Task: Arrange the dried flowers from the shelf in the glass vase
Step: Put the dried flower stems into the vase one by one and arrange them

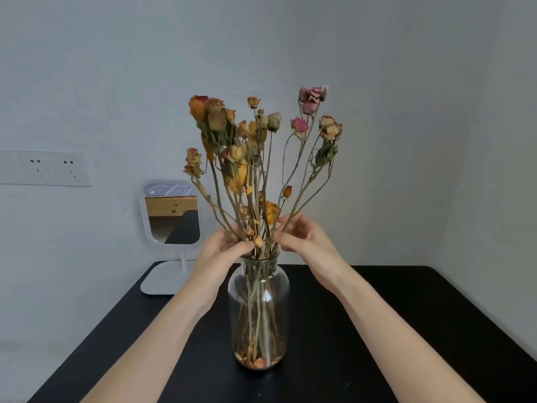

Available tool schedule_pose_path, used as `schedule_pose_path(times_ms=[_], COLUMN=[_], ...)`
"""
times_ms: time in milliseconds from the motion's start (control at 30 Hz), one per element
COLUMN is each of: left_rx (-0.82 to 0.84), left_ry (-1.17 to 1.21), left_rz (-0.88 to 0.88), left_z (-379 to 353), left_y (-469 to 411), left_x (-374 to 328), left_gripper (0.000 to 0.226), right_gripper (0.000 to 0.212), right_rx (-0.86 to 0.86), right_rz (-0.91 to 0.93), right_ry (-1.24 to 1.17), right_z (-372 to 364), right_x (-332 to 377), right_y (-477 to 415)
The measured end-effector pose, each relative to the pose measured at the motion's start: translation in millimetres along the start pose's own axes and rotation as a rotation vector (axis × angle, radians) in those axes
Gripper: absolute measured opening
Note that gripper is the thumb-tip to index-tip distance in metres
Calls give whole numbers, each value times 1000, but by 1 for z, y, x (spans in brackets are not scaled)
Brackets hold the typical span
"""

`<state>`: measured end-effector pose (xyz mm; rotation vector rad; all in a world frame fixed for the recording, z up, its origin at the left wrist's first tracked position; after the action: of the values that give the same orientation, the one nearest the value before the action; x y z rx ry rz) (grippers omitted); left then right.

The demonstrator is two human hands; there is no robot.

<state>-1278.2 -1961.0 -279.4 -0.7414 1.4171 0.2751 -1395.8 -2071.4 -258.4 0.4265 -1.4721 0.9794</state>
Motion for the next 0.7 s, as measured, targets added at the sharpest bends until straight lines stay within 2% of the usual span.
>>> schedule_pose_path(times_ms=[133,367,467,567,700], left_rx=[-12,2,21,-1,-1], left_ry=[12,96,75,58,96], left_rz=[-8,9,-22,-57,-78], left_z=[1,-1,-2,-1,-1], left_y=[-5,-4,1,-2,-6], left_x=[-3,2,3,-2,-7], left_gripper=[31,29,27,24,27], right_gripper=[30,33,37,31,31], right_rx=[71,10,83,134,68], right_rz=[-26,7,-70,-71,-4], right_ry=[23,-92,-54,-15,-168], right_z=[-8,4,-2,-10,-6], right_x=[1,-1,-11,-10,-3], right_y=[-1,-1,-1,-3,-7])
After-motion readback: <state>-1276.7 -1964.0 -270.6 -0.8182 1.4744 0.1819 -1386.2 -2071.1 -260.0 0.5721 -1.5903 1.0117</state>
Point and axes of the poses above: each hand's wrist, its own y-axis away from the middle knuckle, its own z-axis out of the back of the hand, x = y × z, the point moved 6 cm from there along -y, towards the middle knuckle, and after that the axes turned 2 degrees about x, right-handed, at the moved point
